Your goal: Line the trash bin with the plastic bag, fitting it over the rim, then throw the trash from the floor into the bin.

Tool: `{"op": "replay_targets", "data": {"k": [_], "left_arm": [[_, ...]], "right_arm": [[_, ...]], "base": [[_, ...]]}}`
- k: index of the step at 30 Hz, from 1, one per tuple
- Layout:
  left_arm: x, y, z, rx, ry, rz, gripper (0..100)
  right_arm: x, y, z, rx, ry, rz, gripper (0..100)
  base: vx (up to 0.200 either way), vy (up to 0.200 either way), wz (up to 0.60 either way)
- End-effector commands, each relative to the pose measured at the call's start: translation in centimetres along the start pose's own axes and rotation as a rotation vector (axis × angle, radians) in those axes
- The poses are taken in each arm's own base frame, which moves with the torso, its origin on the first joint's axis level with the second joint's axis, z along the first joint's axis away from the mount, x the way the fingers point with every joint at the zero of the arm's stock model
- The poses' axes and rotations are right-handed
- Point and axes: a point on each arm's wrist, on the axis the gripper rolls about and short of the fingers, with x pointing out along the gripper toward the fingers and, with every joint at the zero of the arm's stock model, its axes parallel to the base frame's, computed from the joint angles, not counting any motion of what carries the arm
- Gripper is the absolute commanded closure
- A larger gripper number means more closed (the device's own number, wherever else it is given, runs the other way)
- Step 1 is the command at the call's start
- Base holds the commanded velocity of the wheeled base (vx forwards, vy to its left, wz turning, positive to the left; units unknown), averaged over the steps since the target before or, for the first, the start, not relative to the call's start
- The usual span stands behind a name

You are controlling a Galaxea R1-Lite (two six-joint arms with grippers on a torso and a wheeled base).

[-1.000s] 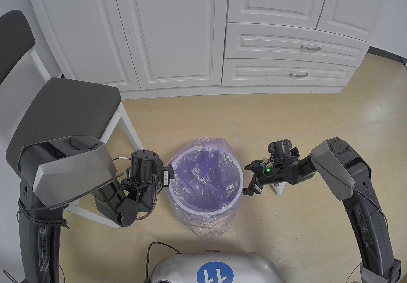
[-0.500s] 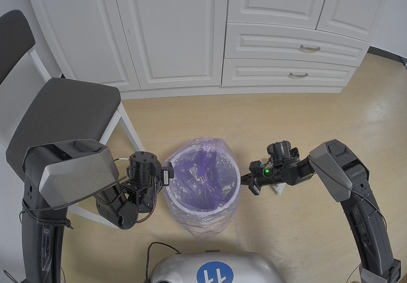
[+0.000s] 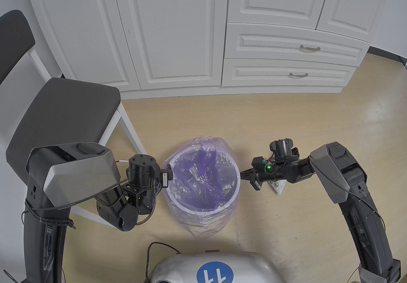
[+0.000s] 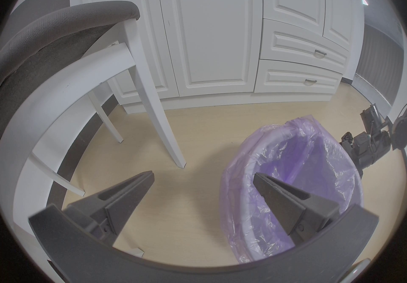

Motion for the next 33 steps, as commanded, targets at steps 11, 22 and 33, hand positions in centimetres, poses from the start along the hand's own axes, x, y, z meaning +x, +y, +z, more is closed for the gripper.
{"op": "replay_targets", "data": {"k": [11, 22, 33], "left_arm": [[0.1, 0.0, -0.3, 0.002, 0.006, 0.003, 0], [0.2, 0.0, -0.6, 0.006, 0.012, 0.004, 0], [0.3, 0.0, -0.5, 0.004, 0.01, 0.005, 0]], "right_arm": [[1.2, -0.2, -0.7, -0.006, -0.033, 0.004, 0], [3.0, 1.8, -1.4, 0.004, -0.02, 0.048, 100], [2.7, 1.3, -1.3, 0.03, -0.022, 0.034, 100]], "base": [[0.0, 0.0, 0.0], [0.0, 0.0, 0.0], [0.0, 0.0, 0.0]]}}
